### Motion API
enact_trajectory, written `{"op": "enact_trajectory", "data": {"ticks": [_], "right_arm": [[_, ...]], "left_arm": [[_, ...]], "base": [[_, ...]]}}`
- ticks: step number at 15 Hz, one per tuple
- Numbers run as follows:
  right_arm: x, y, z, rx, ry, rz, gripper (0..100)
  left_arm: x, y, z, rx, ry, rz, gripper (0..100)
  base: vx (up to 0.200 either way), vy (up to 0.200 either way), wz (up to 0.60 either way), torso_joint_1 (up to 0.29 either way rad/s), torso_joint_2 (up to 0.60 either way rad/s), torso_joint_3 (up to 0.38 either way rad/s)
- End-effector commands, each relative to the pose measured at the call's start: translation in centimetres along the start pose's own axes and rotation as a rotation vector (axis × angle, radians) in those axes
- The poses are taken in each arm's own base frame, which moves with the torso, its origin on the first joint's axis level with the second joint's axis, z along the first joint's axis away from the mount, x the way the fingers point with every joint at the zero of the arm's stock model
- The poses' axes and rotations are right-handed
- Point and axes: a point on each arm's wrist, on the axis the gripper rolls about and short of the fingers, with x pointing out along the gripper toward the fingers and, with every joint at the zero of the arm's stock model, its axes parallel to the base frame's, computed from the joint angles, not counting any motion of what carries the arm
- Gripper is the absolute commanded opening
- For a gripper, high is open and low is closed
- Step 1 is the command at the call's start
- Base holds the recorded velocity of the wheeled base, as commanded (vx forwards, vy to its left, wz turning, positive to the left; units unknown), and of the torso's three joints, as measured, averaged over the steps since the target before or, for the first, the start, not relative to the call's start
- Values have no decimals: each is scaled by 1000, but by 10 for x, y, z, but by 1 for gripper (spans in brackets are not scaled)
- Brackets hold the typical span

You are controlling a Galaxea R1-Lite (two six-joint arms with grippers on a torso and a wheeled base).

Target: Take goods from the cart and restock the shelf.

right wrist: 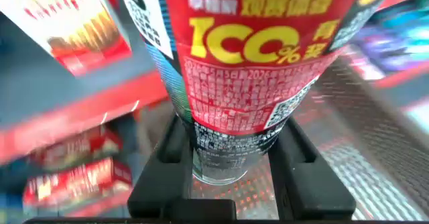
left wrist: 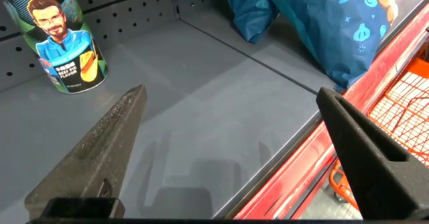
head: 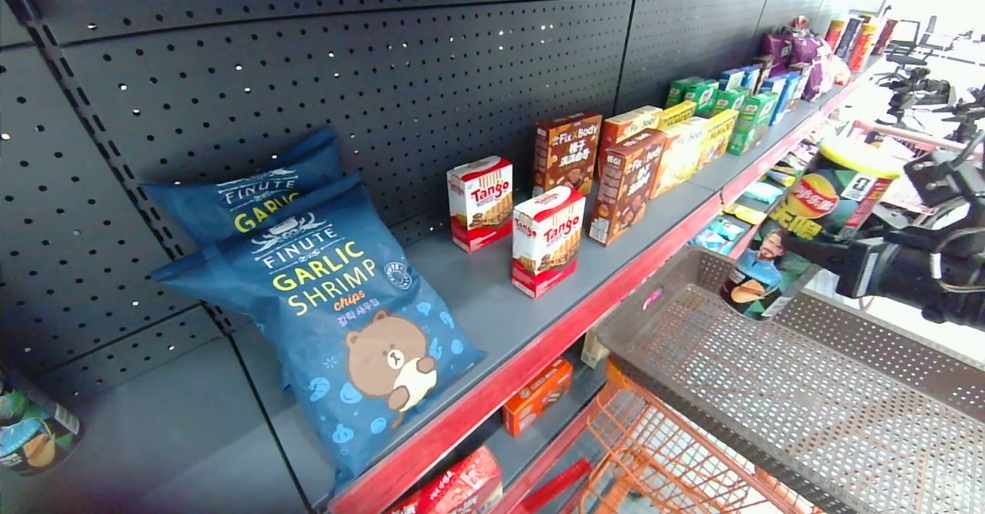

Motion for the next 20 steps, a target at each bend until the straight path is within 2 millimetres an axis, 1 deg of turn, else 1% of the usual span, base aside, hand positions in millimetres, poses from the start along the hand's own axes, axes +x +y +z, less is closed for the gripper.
{"op": "enact_trajectory", "data": {"ticks": [1, 2, 3, 4, 5, 6, 7, 8, 11, 20], "right_arm": [[-108, 50, 20, 17, -79, -110, 0], [-129, 56, 15, 22, -60, -127, 0], [-142, 59, 11, 24, -50, -135, 0], [-162, 64, 4, 28, -21, -167, 0], [-178, 65, -5, 26, 16, -250, 0], [-184, 66, -6, 19, 8, -285, 0], [-184, 66, -6, 19, 8, -285, 0], [-192, 69, -9, 14, -14, -279, 0], [-195, 70, -21, -22, -3, -275, 0], [-197, 71, -29, -45, 0, -261, 0]], "left_arm": [[0, 0, 0, 0, 0, 0, 100], [0, 0, 0, 0, 0, 0, 100], [0, 0, 0, 0, 0, 0, 100], [0, 0, 0, 0, 0, 0, 100], [0, 0, 0, 0, 0, 0, 100], [0, 0, 0, 0, 0, 0, 100], [0, 0, 0, 0, 0, 0, 100], [0, 0, 0, 0, 0, 0, 100], [0, 0, 0, 0, 0, 0, 100], [0, 0, 0, 0, 0, 0, 100]], "base": [[0, 0, 0, 0, 0, 0], [0, 0, 0, 0, 0, 0], [0, 0, 0, 0, 0, 0], [0, 0, 0, 0, 0, 0], [0, 0, 0, 0, 0, 0], [0, 0, 0, 0, 0, 0], [0, 0, 0, 0, 0, 0], [0, 0, 0, 0, 0, 0], [0, 0, 600, -4, 1, 7], [0, 0, 600, 0, 1, 5]]}}
